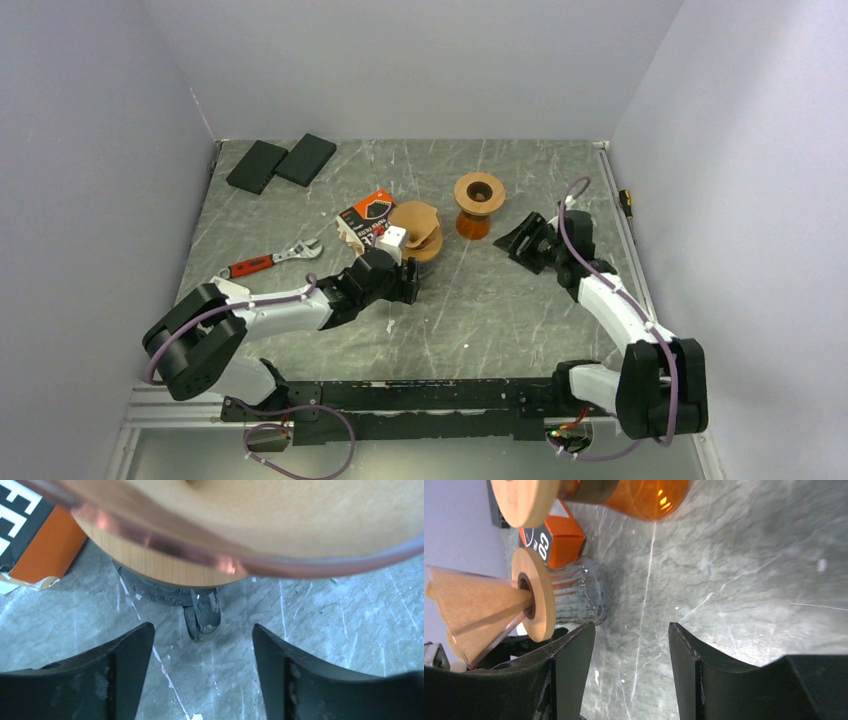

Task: Place the coffee filter in the dripper

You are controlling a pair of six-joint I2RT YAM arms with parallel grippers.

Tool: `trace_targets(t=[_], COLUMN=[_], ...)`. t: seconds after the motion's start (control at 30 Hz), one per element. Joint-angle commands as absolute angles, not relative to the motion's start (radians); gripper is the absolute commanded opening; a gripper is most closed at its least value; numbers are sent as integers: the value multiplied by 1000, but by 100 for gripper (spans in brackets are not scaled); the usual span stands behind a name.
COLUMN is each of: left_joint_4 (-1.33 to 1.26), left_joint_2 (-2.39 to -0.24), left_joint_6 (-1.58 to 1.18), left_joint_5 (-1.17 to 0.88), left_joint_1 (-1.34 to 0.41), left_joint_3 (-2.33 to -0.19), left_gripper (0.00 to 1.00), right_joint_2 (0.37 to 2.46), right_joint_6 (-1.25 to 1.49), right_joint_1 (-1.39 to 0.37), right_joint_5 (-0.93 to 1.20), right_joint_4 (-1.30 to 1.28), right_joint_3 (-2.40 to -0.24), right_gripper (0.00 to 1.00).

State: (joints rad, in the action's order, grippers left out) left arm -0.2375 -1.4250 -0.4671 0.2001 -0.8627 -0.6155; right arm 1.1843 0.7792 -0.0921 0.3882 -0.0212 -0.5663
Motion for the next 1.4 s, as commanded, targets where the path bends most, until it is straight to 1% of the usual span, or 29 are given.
trace_targets(t=[0.0,0.07,0.17,0.23,0.33,0.43,0.57,0.67,0.77,0.87,0.93,1.0,1.13,1.23,1.37], left_joint_4=[-182,-142,-73,-22,49,104,210,274,340,363,371,391,435,430,432], left_joint_2=[-1354,-1328,-1275,-1233,-1154,-1095,-1031,-987,-943,-903,-893,-902,-929,-924,-936], left_joint_6=[-477,-477,-473,-473,-481,-488,-501,-500,-499,-499,-495,-490,-472,-454,-441], left_joint_5=[201,193,198,207,224,228,236,238,253,230,200,174,163,131,39], left_joint_1=[-867,-866,-865,-866,-867,-866,-865,-865,-862,-845,-828,-807,-761,-699,-578], left_joint_3=[-628,-623,-616,-613,-605,-606,-629,-661,-692,-717,-738,-775,-863,-901,-965], left_gripper=[83,86,89,92,97,99,99,99,99,99,100,99,100,99,99], right_joint_2=[1101,1067,1023,1002,1009,1053,1139,1220,1276,1292,1307,1319,1313,1306,1312], right_joint_6=[677,656,628,628,618,598,554,529,505,496,492,486,482,468,441], right_joint_1=[-42,-16,-5,36,79,132,222,255,258,258,257,258,257,256,256], right_joint_5=[239,165,18,-72,-122,-147,-56,26,90,141,168,196,226,228,223], right_joint_4=[-224,-291,-376,-415,-439,-456,-400,-361,-329,-280,-263,-252,-229,-225,-244], right_joint_3=[-691,-730,-771,-781,-789,-792,-784,-806,-827,-818,-812,-810,-795,-795,-814], right_gripper=[64,70,85,92,93,93,92,87,73,63,62,52,39,34,16])
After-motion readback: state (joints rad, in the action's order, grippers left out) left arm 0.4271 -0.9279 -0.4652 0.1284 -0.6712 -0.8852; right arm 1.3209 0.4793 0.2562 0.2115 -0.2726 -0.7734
